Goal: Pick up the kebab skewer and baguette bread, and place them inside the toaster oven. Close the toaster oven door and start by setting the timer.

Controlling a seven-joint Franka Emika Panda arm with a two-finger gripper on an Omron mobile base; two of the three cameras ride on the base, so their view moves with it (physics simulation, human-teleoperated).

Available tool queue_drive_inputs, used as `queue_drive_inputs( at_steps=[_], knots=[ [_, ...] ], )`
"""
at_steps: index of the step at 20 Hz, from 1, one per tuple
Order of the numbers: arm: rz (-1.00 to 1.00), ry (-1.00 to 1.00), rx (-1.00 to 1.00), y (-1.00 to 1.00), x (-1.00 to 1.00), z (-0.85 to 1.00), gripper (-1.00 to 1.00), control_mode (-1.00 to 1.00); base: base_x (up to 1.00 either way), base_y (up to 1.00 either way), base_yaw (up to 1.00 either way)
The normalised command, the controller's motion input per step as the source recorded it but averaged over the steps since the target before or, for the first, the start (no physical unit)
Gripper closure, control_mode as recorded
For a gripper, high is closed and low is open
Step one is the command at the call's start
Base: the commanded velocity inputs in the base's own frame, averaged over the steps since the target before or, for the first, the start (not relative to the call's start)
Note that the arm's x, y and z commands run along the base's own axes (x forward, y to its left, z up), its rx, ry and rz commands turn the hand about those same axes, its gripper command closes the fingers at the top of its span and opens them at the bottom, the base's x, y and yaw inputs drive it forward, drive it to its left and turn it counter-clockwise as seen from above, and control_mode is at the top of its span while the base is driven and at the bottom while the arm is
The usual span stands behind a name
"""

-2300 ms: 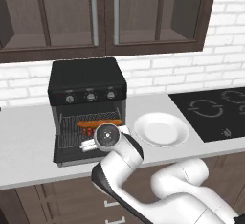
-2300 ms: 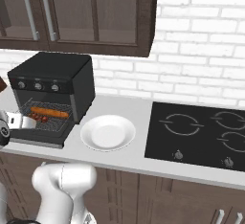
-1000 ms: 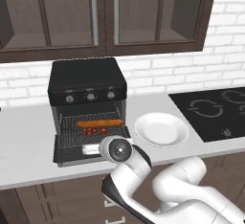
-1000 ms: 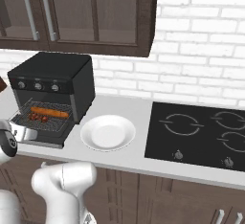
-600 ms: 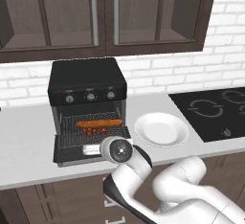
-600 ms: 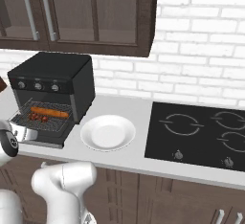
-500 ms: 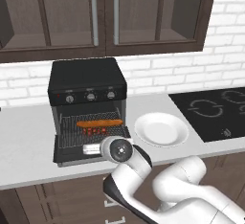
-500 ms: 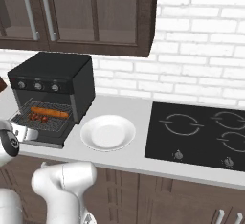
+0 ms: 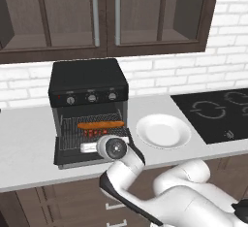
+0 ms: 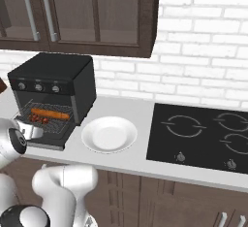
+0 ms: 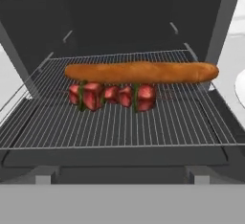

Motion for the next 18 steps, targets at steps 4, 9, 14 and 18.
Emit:
queue_drive_inputs(
  at_steps=[4, 9, 14, 18],
  knots=[
    [0.00, 0.00, -0.08, 0.31, 0.07, -0.26, -1.00, -1.00, 0.00, 0.00, 0.00],
    [0.00, 0.00, 0.00, 0.05, 0.28, 0.00, -1.00, -1.00, 0.00, 0.00, 0.00],
    [0.00, 0.00, 0.00, 0.00, 0.19, 0.00, -1.00, -1.00, 0.00, 0.00, 0.00],
    [0.00, 0.00, 0.00, 0.00, 0.06, -0.06, -1.00, -1.00, 0.00, 0.00, 0.00]
  ],
)
